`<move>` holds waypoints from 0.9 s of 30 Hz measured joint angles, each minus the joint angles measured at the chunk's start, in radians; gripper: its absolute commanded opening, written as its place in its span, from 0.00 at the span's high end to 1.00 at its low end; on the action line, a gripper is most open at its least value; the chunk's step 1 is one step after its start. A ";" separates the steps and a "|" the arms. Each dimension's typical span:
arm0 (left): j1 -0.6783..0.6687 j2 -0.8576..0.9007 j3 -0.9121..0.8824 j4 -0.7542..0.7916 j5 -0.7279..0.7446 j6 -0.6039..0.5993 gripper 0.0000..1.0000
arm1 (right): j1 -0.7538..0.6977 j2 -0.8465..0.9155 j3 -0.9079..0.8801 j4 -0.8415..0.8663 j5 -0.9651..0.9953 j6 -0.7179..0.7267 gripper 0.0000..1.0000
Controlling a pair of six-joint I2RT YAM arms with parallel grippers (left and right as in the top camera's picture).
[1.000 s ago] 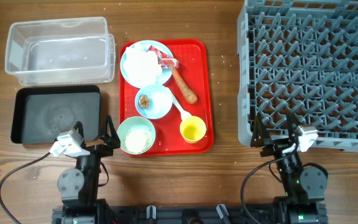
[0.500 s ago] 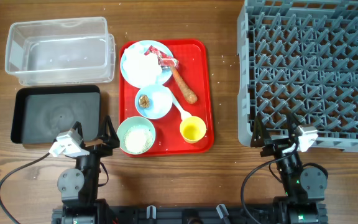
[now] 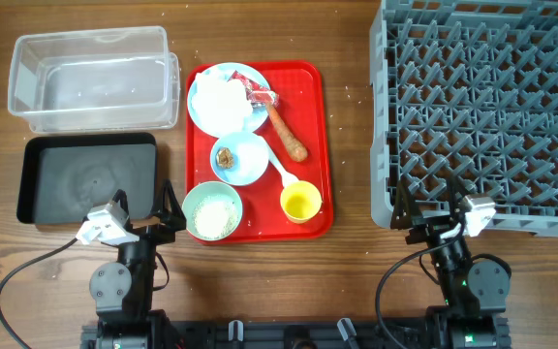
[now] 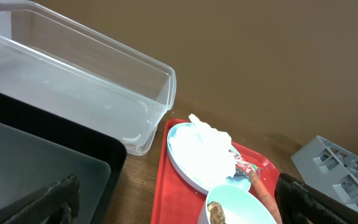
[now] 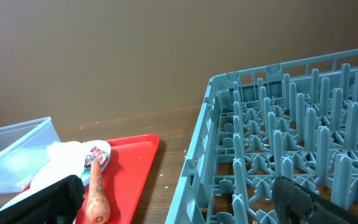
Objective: Sort waste into correct bins and load items into the dishwasher rack
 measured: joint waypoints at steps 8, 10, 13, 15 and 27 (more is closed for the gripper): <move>0.000 0.000 0.000 0.000 0.002 0.000 0.00 | 0.000 0.000 0.000 0.000 -0.001 0.284 0.00; 0.000 0.000 0.000 0.002 0.015 0.000 0.00 | 0.000 0.000 0.000 0.000 -0.013 0.336 0.00; 0.000 0.000 0.000 0.006 0.048 0.000 0.00 | 0.000 0.000 0.000 0.009 -0.064 0.328 0.00; 0.000 0.000 0.000 0.008 0.070 0.000 0.00 | 0.000 0.000 0.000 0.015 -0.114 0.293 0.00; 0.000 0.009 0.108 -0.158 0.186 0.026 0.00 | 0.000 0.000 0.020 0.018 -0.350 0.146 0.00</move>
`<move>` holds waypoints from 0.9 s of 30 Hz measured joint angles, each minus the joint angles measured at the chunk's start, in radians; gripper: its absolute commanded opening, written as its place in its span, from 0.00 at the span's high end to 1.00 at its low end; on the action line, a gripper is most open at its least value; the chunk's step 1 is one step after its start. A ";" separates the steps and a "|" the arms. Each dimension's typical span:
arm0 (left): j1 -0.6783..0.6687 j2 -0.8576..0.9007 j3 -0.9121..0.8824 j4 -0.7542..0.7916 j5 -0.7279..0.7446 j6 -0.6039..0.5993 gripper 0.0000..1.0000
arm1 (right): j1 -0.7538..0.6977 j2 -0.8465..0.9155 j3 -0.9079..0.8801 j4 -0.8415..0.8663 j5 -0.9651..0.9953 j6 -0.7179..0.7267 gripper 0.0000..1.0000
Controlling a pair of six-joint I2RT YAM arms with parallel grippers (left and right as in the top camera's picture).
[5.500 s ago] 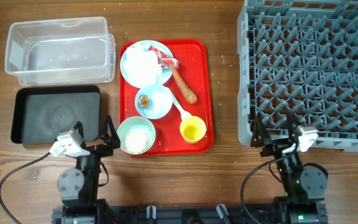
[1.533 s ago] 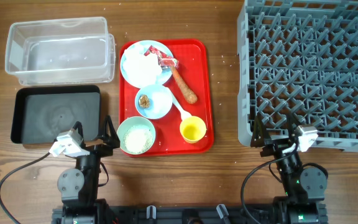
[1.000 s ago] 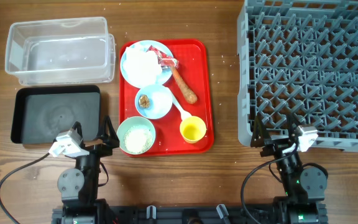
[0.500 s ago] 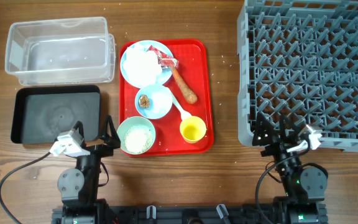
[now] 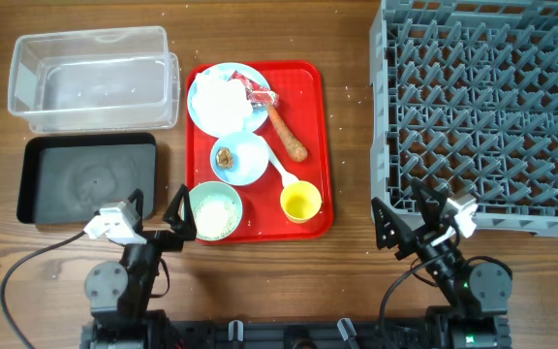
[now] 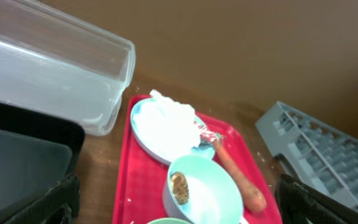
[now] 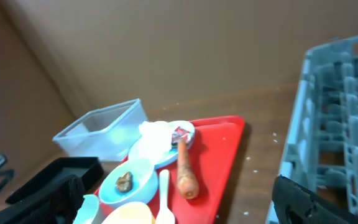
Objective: Sort waste into correct bins and load items into the dishwasher rack
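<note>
A red tray [image 5: 318,145] holds a plate with crumpled white tissue and a wrapper [image 5: 223,97], a carrot [image 5: 287,134], a blue bowl with a brown scrap [image 5: 238,160], a white spoon [image 5: 281,173], a yellow cup [image 5: 300,203] and a green bowl [image 5: 212,210]. The grey dishwasher rack [image 5: 482,107] fills the right side. My left gripper [image 5: 155,218] stands open just left of the green bowl, holding nothing. My right gripper [image 5: 403,221] is open and unloaded below the rack's near left corner, facing the tray. The carrot [image 7: 186,168] and blue bowl [image 6: 204,186] show in the wrist views.
A clear plastic bin [image 5: 93,79] sits at the far left. A black bin [image 5: 87,179] lies in front of it, beside the tray. Bare wood separates the tray from the rack.
Both wrists have turned toward the tray. The left gripper now faces the plate and blue bowl instead of the bins. The right gripper sits further left, off the rack's edge.
</note>
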 measured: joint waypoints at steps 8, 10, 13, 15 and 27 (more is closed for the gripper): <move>0.000 0.153 0.315 -0.226 0.021 0.036 0.00 | 0.000 0.061 0.186 -0.189 -0.039 -0.101 0.00; 0.000 0.231 0.412 -0.277 0.021 0.053 0.00 | 0.000 0.106 0.253 -0.241 -0.037 -0.139 0.00; 0.000 0.343 0.537 -0.354 0.022 0.063 0.00 | 0.000 0.182 0.355 -0.314 -0.036 -0.185 0.00; 0.000 0.424 0.621 -0.396 0.026 0.067 0.00 | 0.000 0.244 0.430 -0.365 -0.032 -0.212 0.00; -0.032 0.895 0.924 -0.599 0.100 0.101 0.00 | 0.000 0.727 0.940 -0.787 0.019 -0.345 0.00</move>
